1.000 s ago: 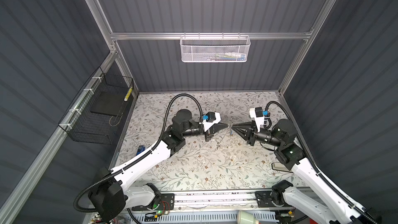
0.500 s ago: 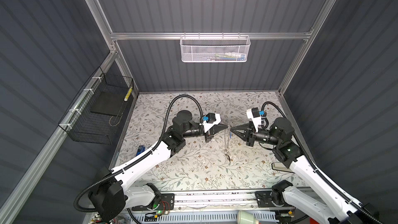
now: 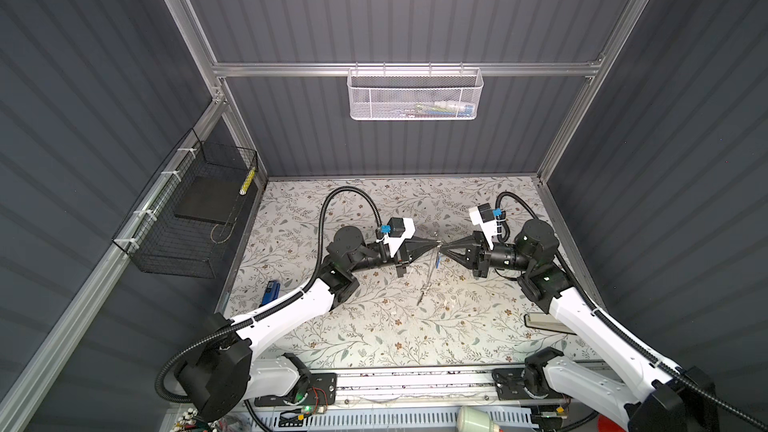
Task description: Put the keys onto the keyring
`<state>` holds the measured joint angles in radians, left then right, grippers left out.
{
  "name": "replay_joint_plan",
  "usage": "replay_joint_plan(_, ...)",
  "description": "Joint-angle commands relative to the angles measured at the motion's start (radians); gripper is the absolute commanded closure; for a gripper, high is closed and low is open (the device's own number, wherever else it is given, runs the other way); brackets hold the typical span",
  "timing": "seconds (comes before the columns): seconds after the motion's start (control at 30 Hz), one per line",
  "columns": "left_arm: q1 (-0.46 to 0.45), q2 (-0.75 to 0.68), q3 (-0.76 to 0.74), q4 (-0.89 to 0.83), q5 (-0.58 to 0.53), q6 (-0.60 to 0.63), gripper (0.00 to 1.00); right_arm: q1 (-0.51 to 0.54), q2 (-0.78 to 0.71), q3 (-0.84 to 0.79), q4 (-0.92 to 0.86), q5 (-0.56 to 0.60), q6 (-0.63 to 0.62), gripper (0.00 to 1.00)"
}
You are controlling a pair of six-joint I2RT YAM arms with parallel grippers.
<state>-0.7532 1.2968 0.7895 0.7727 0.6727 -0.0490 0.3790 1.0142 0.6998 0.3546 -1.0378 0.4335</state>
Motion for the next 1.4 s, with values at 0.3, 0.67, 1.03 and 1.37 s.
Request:
replay_joint_plan(0.3, 0.013, -0.005, -0.004, 0.115, 0.021, -0.042, 1.00, 0.006, -0.201, 0.065, -0.369, 0.226, -0.402, 0.74)
replay_joint_plan(0.67, 0.020, 0.029, 0.028, 0.123, 0.089, -0.079, 1.00, 0.022, -0.198, 0.114, -0.350, 0.195, -0.456, 0.68)
replay_joint_plan(1.03, 0.020, 0.035, 0.039, 0.111, 0.113, -0.084, 1.00, 0.057, -0.117, 0.139, -0.318, 0.187, -0.479, 0.72)
replay_joint_plan(1.37, 0.021, 0.036, 0.043, 0.094, 0.116, -0.071, 1.00, 0.070, -0.085, 0.144, -0.301, 0.169, -0.479, 0.90)
